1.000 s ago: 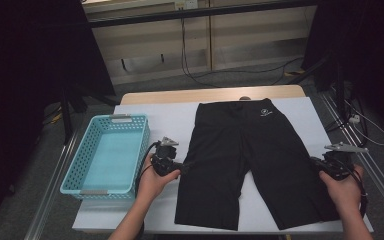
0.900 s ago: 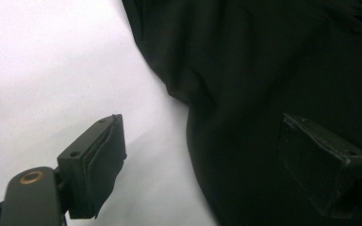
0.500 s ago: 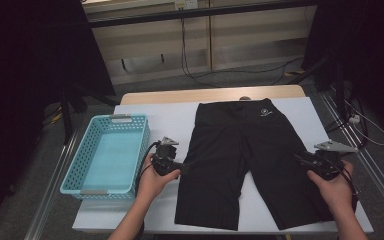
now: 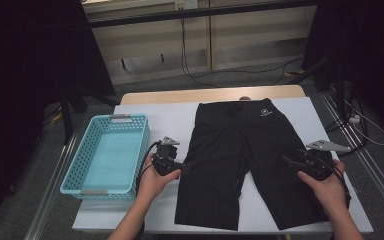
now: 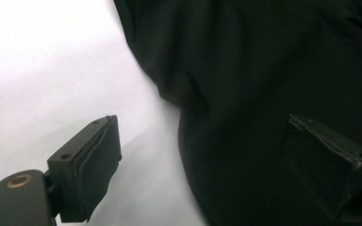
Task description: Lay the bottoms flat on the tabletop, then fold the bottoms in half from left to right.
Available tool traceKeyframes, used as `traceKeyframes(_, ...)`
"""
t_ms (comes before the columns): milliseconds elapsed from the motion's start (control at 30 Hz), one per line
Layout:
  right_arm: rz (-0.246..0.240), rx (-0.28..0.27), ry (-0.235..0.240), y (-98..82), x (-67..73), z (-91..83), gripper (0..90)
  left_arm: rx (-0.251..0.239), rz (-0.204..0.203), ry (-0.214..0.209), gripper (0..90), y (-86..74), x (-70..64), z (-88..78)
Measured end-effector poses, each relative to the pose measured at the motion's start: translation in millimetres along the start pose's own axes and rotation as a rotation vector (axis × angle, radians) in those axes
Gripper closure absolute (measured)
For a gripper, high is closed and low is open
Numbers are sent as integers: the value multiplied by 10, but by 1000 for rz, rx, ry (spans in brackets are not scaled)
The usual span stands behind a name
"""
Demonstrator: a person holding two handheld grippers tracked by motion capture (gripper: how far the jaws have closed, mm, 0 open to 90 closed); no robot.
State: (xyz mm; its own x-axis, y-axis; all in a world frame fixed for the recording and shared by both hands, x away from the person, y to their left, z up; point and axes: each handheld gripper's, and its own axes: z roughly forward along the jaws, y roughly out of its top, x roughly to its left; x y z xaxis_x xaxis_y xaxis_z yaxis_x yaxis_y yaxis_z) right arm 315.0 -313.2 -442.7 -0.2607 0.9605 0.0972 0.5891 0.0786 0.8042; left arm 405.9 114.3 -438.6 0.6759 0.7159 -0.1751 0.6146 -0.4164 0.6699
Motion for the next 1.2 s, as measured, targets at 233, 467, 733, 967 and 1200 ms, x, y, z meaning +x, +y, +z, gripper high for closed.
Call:
traceKeyframes(233,-17,8,27,6,93,4,237,-11,-4,-2,118,24,11,-5)
traceKeyframes(467,-17,-3,47,37,192,44,191,-12,-10,13,103,-7,31,-67)
traceKeyframes(733,-45,4,74,55,279,96,187,-7,-9,-3,63,-11,29,-60)
traceKeyframes(967,-56,-1,76,80,318,115,187,-12,-12,4,62,-37,28,-86)
traceKeyframes(1200,-68,5,84,92,357,150,187,4,-6,7,63,-64,24,-84)
